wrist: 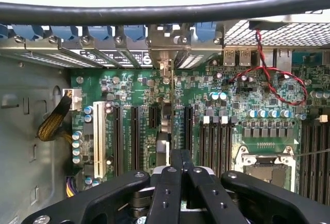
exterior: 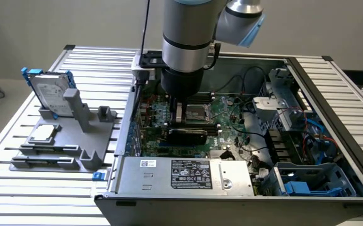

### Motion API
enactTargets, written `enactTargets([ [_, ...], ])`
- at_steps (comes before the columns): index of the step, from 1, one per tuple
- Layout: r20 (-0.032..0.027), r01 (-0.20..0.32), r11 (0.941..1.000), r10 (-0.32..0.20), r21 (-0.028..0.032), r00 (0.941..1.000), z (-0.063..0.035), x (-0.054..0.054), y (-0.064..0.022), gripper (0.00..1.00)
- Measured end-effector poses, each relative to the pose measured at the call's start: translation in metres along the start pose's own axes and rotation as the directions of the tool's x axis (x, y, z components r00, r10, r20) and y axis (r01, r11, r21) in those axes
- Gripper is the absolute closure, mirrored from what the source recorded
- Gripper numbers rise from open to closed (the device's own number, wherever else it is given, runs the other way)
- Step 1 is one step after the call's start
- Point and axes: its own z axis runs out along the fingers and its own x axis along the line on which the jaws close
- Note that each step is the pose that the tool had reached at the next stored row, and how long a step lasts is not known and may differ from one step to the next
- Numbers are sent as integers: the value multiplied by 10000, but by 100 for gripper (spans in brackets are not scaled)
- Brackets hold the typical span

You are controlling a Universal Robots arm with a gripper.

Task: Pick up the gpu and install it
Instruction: 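Press down on the gpu until it lock into place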

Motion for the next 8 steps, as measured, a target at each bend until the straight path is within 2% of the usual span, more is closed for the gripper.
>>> enactTargets([
  [8, -87, 97, 10000, -97, -4, 9999, 12, 0, -1, 89],
])
